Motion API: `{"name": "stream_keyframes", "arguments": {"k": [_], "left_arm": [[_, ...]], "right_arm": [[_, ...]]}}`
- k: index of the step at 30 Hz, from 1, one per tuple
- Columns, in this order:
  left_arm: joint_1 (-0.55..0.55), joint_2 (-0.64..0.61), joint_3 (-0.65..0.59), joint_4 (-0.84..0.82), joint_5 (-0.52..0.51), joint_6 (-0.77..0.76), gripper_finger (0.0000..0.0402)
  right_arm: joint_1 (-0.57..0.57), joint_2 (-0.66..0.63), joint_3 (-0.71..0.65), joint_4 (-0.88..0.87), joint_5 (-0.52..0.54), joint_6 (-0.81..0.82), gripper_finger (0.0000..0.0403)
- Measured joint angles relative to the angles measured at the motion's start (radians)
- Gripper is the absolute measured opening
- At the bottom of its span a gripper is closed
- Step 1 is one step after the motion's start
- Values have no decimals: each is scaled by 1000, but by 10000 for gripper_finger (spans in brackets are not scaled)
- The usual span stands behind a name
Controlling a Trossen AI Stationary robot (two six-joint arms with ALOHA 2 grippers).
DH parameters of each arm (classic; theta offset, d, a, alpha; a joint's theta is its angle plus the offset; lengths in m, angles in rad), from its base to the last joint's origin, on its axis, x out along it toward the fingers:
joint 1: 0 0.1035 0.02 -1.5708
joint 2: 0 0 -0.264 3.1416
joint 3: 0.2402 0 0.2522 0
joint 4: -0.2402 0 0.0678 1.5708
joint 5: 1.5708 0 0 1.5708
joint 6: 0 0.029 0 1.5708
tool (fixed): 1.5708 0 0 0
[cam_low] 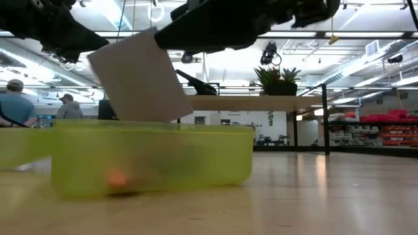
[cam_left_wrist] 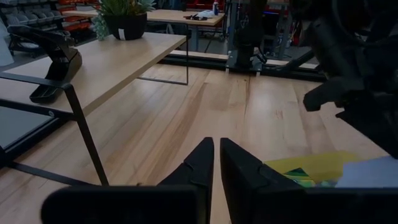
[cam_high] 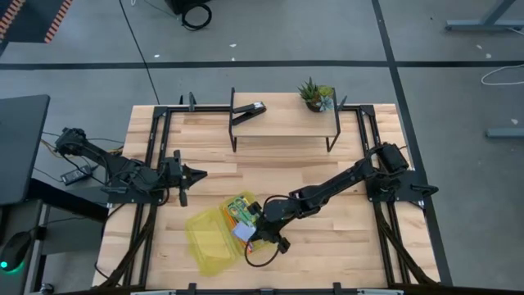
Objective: Pack school essentials
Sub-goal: Put the white sticky note into the supply box
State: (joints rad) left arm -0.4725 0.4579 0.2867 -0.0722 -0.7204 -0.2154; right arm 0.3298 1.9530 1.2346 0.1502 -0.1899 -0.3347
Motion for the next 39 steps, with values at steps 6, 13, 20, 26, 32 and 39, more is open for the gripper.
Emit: {"name": "stream_keyframes", "arguments": {"k": [6,13,20,26,32,39], "left_arm": [[0,0,0,0,0,-1,31],[0,0,0,-1,0,0,40],[0,0,0,0,0,0,34],[0,0,0,0,0,0,31],[0,0,0,0,0,0,39],[0,0,0,0,0,-1,36]], "right_arm": [[-12,-31,19,-40,-97,78,6],[-14,-33,29,-89,-164,103,6],[-20,-32,73,-255,-164,143,6],[-19,-32,203,-499,-153,145,6],[-20,-32,261,-612,-118,155,6],[-20,-31,250,-599,-118,159,6]]}}
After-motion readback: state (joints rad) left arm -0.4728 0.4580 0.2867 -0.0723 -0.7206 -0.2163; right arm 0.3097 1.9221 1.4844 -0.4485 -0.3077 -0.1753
